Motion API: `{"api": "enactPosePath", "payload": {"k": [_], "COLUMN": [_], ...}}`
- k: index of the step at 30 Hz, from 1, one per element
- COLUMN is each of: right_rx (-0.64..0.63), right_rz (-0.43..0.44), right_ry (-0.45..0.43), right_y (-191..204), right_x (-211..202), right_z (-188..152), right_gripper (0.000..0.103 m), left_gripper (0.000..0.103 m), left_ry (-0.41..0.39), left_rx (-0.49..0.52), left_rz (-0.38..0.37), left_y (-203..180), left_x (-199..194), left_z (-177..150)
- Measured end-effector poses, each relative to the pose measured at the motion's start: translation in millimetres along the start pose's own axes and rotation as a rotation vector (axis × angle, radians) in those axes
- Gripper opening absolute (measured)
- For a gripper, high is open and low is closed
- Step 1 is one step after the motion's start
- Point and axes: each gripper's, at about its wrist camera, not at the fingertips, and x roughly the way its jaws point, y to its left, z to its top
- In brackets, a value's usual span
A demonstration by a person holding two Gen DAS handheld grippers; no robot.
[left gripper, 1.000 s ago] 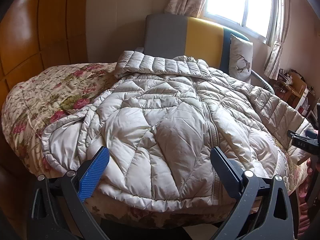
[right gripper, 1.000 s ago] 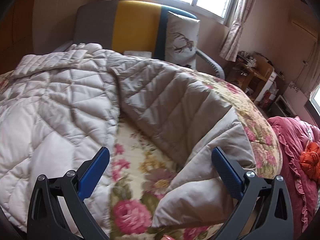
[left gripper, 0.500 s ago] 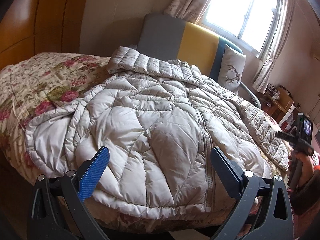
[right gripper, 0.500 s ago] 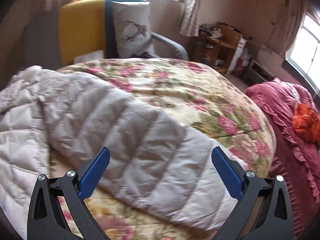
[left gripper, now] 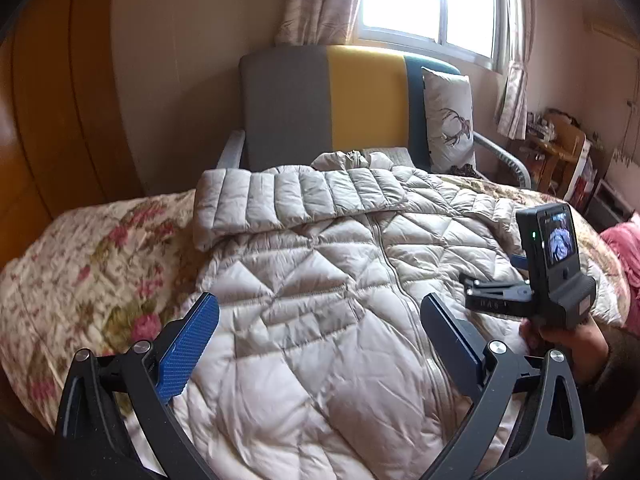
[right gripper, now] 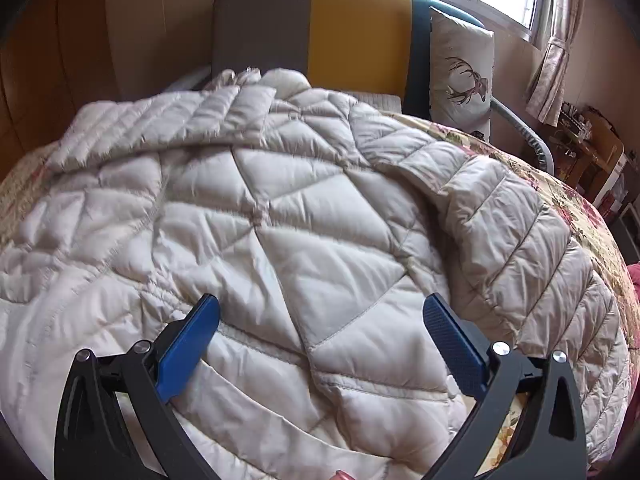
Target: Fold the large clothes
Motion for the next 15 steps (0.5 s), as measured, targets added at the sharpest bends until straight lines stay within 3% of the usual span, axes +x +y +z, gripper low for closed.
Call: {"api": "enactPosePath", "payload": {"k": [2, 7, 11, 13, 15], "right_rx": [-0.004, 0.011, 0.022, 0.023, 0.027], "right_rz": [-0.012, -0.008, -0.006, -0.005, -0.003], "right_ry": [0.015, -0.011, -0.017, -0.021, -0.022], "right_y": [0.5, -3.1, -4.5, -4.0, -4.6], "right_x": [11.1, 13.4, 13.8, 13.9, 14.3], "right_z": [-10.5, -20.1, -22.3, -21.7, -21.6], "right_gripper": [0.101, 0.101, 0.101, 0.101, 0.101], "left_gripper": [0.100, 0.100, 0.100, 0.099, 0.092], "left_ry": [-0.015, -0.023, 0.009, 0.040, 0.058], "left_rx": [0.090, 0.359, 0.423, 0.461, 0.504], "left_rz": [0.039, 0.004, -0.015, 0.016, 0.064], "left_y": [-5.1, -36.8, -61.5, -74.5, -82.5], "left_x": [17.2, 83.0, 140.0, 172.7, 200.1], "left_z": [14.5, 45.5, 59.5, 61.2, 59.6]}}
